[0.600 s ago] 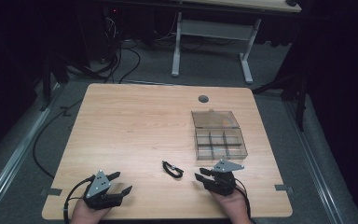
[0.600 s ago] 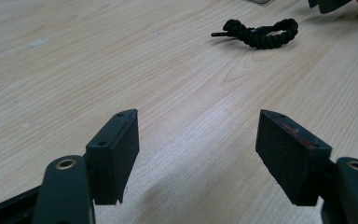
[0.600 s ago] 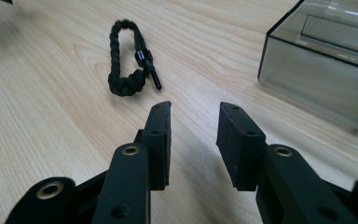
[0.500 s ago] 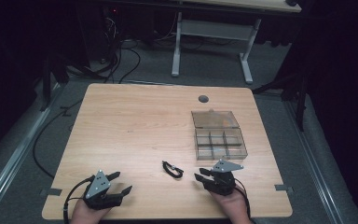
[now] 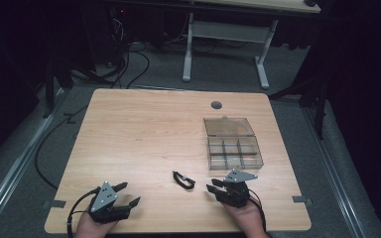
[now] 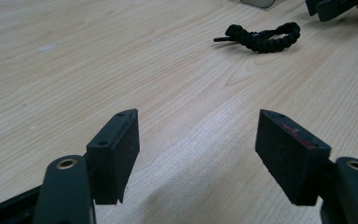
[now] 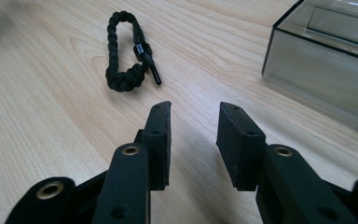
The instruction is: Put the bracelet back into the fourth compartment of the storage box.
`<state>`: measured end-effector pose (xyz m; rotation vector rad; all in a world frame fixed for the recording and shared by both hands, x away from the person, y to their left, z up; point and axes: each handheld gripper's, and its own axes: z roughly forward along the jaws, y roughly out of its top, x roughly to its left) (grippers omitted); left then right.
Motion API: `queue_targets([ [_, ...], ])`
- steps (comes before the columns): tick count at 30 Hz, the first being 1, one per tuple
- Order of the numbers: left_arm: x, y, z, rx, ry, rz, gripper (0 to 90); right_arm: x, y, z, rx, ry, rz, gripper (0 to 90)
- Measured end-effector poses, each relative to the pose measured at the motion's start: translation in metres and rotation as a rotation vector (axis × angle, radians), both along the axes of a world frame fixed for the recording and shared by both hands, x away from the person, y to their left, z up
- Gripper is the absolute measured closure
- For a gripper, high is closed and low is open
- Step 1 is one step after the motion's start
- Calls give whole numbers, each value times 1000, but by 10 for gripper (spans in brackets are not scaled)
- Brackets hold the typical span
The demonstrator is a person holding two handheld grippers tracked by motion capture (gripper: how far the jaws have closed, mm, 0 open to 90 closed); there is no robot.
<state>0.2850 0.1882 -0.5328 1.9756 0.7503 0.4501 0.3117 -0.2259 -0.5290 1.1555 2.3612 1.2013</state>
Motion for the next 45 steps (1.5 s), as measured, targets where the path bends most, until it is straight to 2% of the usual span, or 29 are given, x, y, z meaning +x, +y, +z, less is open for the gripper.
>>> queue_targets([
  [7,1,0,0,0,5,10,311,-1,3,2,-12,-15,19,678],
  [10,2,0,0,2,12,11,309,0,8,5,9,-10,27,677],
  [12,1,0,0,0,7,14,309,2,15,8,-8,-12,34,678],
  [13,1,0,0,0,8,12,309,5,22,12,-21,-17,57,690],
  [16,2,1,0,1,13,11,309,8,27,16,-20,-18,64,705],
  [17,1,1,0,-4,8,11,309,14,35,20,-3,-13,76,757],
  [20,1,1,0,-5,4,8,309,19,45,23,-6,-9,102,798],
  [25,1,1,0,-5,6,-6,311,32,72,22,-84,2,145,899],
  [27,0,1,0,-6,3,-5,311,34,77,17,-90,12,133,900],
  [29,1,1,0,-5,8,-3,311,34,81,13,-97,14,144,900],
  [33,0,0,0,4,6,-4,311,32,85,6,-131,-2,147,900],
  [39,1,1,0,0,9,12,310,31,83,3,-143,-10,143,900],
  [45,1,1,0,-6,10,18,310,26,72,2,-121,13,132,900],
])
